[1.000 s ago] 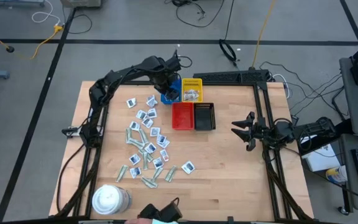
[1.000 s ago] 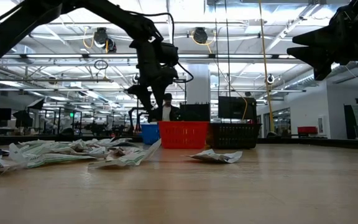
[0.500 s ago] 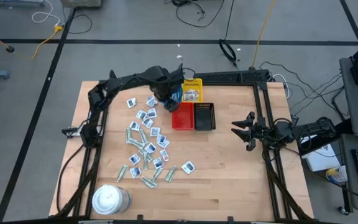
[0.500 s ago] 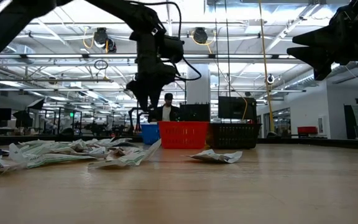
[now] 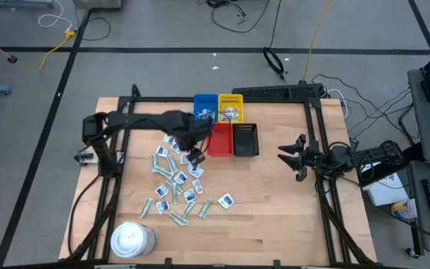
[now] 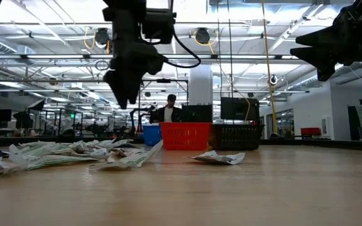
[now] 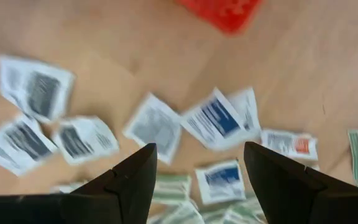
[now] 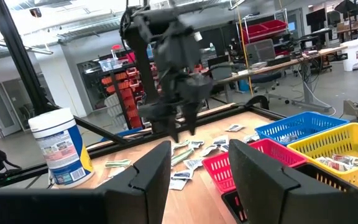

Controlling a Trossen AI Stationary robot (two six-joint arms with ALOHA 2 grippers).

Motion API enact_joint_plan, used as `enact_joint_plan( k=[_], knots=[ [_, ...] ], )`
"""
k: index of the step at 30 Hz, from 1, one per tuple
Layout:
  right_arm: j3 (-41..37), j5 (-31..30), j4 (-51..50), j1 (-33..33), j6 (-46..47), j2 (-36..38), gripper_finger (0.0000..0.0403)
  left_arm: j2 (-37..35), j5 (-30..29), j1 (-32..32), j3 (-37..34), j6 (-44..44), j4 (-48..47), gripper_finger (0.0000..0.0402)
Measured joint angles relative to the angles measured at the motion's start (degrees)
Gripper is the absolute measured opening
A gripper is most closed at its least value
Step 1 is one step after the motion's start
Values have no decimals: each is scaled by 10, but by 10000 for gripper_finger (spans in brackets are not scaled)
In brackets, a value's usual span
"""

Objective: Pick & Place First Aid Supplies
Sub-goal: Put the alcohol pad into the blue bin

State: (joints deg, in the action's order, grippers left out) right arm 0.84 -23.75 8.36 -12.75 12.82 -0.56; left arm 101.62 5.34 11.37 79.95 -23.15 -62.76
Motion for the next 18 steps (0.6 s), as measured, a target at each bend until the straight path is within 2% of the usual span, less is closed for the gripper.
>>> enact_joint_plan(
  k=[10, 18],
  knots=[
    [0, 0, 0, 0, 0, 0, 155, -34, 2, -79, -65, -90, -1, 248],
    [0, 0, 0, 0, 0, 0, 155, -37, 9, -116, -69, -130, -1, 248]
  ],
)
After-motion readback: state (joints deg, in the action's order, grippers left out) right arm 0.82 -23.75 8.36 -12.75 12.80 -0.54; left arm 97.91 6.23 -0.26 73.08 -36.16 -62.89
